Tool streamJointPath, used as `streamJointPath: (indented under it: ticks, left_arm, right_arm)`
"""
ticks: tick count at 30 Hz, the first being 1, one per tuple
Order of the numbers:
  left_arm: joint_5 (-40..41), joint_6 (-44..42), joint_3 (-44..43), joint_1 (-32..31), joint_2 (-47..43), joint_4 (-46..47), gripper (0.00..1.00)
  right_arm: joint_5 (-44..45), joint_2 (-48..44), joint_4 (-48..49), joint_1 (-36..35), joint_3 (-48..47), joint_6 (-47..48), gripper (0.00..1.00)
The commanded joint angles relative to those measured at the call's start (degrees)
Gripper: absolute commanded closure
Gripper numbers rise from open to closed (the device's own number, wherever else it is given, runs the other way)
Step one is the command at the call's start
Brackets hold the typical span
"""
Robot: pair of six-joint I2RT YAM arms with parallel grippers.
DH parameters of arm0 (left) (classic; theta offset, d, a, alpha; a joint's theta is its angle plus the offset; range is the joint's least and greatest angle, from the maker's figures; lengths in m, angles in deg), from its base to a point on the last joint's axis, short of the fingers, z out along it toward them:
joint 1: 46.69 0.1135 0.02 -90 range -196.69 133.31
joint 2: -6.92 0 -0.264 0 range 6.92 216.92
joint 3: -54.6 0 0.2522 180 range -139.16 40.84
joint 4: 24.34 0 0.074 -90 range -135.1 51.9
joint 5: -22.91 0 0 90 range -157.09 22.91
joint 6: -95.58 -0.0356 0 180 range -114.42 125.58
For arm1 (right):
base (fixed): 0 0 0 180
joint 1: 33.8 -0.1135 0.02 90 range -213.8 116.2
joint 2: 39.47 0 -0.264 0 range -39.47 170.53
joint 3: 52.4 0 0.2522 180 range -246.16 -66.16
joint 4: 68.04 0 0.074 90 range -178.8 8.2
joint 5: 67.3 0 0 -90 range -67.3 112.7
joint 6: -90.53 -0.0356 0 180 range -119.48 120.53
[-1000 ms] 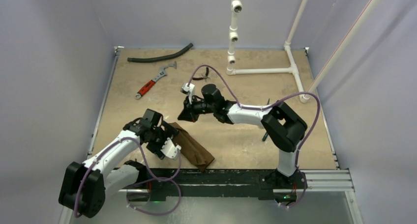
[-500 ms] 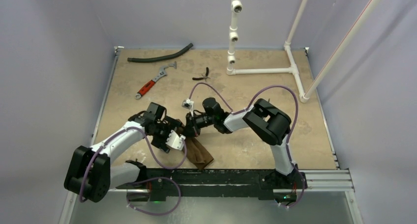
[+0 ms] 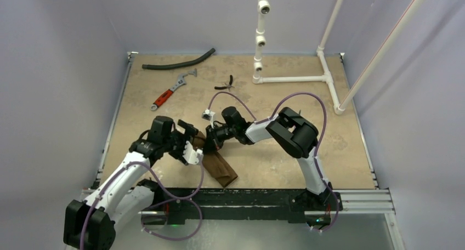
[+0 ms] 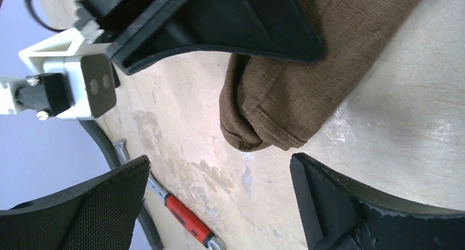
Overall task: Fold the napkin into a case and place the utensils inside
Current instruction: Pick up the smaller rectangle-folded napkin from the center of the board.
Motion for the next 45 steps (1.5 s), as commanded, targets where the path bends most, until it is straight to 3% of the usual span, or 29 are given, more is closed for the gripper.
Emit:
streamJointPath:
  ticks: [1,7,11,15,21,24,27,30,35,37,38,41,45]
  left_arm:
    - [-0.4,-10.4,4.2,0.9,0.6,-0.5,0.02]
    - [1.7,-21.2,3.3,2.5,11.8,0.7,0.02]
    - [0.0,-20.9,0.4,2.6,17.7,6.1,0.02]
    - [-3.2,-22.8,3.7,2.6,15.8,12.5,0.02]
    - [-3.8,-32.9,6.1,2.6,16.6,8.4,0.02]
    - [-4.8,-37.8,6.5,2.3,18.7,8.3,0.07]
    - [-5.1,-41.2,6.4,0.9,20.4,8.6,0.17]
    - [-4.2,-43.1,6.8,-0.1,21.7,9.3,0.35]
    - [-3.2,-41.4,6.9,-0.6,23.0,10.4,0.54]
    - [-2.8,-39.8,6.3,-1.4,23.2,9.4,0.74]
    - [-2.7,-38.8,5.5,-2.0,23.3,7.8,0.98]
    - [-1.2,-30.8,0.6,-5.3,24.4,0.5,1.00]
    - [1.5,-7.8,-13.5,-12.4,31.7,-19.4,1.00]
  right_arm:
    - [1.4,1.9,-5.7,1.5,-0.5,4.5,1.00]
    - [-3.7,4.3,-7.6,3.5,-2.1,5.5,1.00]
    - [-7.1,5.0,-6.8,3.8,-2.3,5.2,1.00]
    - [-9.5,5.9,-5.9,4.0,-2.1,4.5,1.00]
    - [-12.8,7.3,-3.9,4.9,-2.6,2.5,1.00]
    - [-14.9,7.6,-1.1,5.0,-2.7,0.1,1.00]
    - [-15.3,7.7,-1.3,5.1,-3.3,-0.2,1.00]
    - [-15.3,7.9,-1.2,5.4,-3.6,-0.7,1.00]
    - [-16.0,9.1,-0.5,5.5,-4.4,-1.5,1.00]
    - [-16.1,8.5,-1.0,5.5,-4.5,-1.1,1.00]
    - [-16.0,7.8,-2.1,5.6,-4.7,-0.6,1.00]
    - [-13.3,3.7,-10.5,7.4,-6.8,5.6,1.00]
    - [-11.4,-3.5,-12.9,12.0,-8.4,8.4,0.99]
